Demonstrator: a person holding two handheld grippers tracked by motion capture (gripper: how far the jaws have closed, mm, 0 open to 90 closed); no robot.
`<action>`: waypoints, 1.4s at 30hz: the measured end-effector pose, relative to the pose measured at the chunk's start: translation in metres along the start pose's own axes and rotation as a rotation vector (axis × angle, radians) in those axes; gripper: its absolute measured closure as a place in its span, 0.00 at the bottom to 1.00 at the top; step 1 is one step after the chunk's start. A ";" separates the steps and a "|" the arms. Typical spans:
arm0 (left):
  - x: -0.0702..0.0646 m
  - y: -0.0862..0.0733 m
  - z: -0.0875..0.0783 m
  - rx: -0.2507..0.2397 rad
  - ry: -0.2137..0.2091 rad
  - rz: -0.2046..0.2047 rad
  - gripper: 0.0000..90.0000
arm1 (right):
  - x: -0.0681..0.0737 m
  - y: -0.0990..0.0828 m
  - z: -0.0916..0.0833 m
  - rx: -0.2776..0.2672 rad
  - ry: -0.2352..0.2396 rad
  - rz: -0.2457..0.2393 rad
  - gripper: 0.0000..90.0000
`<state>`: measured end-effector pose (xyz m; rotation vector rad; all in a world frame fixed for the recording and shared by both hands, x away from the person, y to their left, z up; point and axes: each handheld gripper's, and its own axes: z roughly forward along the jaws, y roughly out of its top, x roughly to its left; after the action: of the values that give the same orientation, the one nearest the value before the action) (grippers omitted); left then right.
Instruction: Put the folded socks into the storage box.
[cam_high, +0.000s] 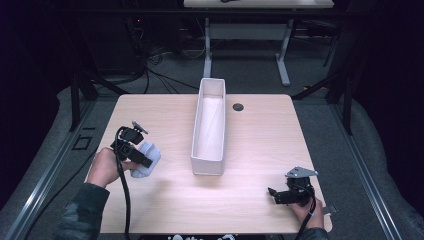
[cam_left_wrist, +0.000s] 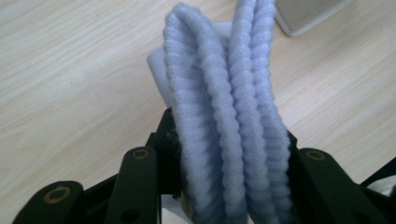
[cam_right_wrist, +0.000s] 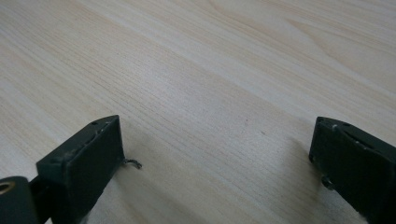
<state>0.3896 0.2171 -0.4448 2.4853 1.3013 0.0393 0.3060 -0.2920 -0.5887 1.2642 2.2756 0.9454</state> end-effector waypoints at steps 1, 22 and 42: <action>-0.001 0.001 -0.001 0.000 0.000 -0.003 0.66 | 0.000 0.000 0.000 -0.002 -0.001 -0.001 0.03; -0.015 0.026 -0.020 -0.014 0.012 0.042 0.66 | 0.000 0.000 0.000 -0.004 -0.004 0.008 0.03; -0.032 0.054 -0.033 -0.017 0.023 0.088 0.66 | 0.000 0.000 0.001 -0.012 -0.006 0.012 0.03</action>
<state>0.4082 0.1725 -0.3933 2.5333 1.1946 0.0994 0.3066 -0.2921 -0.5893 1.2748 2.2572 0.9570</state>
